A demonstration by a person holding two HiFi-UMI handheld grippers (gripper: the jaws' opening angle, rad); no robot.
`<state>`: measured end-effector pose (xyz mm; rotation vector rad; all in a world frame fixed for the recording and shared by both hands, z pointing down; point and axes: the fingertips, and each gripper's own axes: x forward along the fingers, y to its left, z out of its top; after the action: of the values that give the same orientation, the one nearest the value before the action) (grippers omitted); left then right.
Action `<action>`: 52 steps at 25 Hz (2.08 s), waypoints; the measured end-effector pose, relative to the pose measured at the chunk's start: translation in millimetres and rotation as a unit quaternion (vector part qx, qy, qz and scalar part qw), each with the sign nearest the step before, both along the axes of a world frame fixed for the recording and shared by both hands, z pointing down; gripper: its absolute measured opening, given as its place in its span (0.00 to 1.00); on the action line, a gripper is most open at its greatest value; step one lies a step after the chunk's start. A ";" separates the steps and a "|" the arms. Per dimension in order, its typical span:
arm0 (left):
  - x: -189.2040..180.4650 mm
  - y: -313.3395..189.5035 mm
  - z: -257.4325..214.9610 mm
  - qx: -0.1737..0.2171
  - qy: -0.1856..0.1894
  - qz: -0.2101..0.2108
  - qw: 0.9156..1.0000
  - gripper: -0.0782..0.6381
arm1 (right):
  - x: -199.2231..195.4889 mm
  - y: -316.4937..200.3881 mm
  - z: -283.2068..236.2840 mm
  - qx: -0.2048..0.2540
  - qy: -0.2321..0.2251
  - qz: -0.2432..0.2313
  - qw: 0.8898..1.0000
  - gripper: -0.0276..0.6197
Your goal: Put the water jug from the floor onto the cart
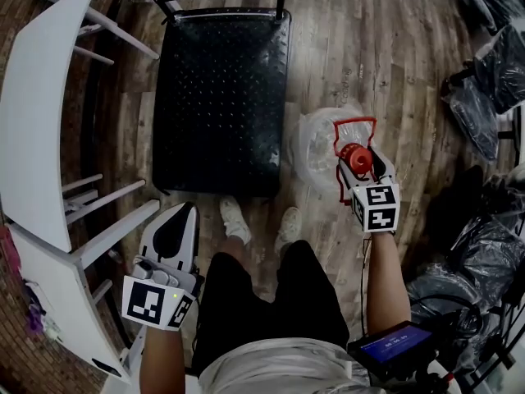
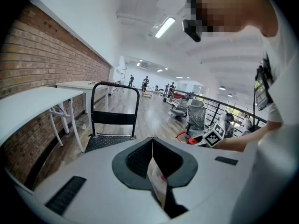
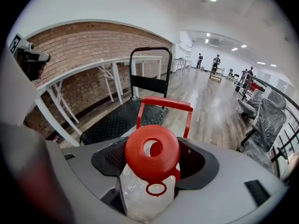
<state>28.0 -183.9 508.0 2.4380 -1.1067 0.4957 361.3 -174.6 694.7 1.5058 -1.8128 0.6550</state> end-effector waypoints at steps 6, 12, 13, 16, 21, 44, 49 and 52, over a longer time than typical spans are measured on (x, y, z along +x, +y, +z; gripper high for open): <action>-26.8 1.1 -35.4 0.028 -0.012 -0.033 0.999 0.11 | -14.7 -0.3 -85.3 0.019 0.009 -0.030 0.999 0.53; -70.3 10.3 -51.9 0.031 -0.005 -0.073 0.997 0.11 | -65.8 -9.7 -135.8 0.032 0.020 -0.089 0.995 0.53; -77.7 12.1 -53.4 0.032 -0.005 -0.079 0.996 0.11 | -76.5 -12.6 -139.9 0.034 0.019 -0.099 0.994 0.53; -99.1 15.9 -57.0 0.035 -0.004 -0.096 0.995 0.11 | -109.1 -22.3 -144.9 0.037 0.009 -0.126 0.991 0.53; -133.6 25.0 -61.5 0.046 0.004 -0.128 0.991 0.11 | -166.3 -35.9 -133.6 0.033 -0.013 -0.166 0.985 0.53; -220.9 41.8 -35.3 0.012 0.004 -0.170 0.985 0.11 | -335.8 -48.5 -33.2 -0.026 -0.005 -0.265 0.964 0.53; -225.4 40.5 -30.7 0.005 0.005 -0.166 0.986 0.11 | -332.8 -42.4 -25.6 -0.032 0.001 -0.258 0.966 0.53; -224.0 37.1 -28.0 0.003 0.007 -0.162 0.987 0.11 | -328.5 -40.2 -21.9 -0.035 0.002 -0.257 0.966 0.53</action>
<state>-196.0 -146.8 479.9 2.2011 -1.4629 0.3691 32.8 -214.8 672.8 0.9258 -2.0402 0.4485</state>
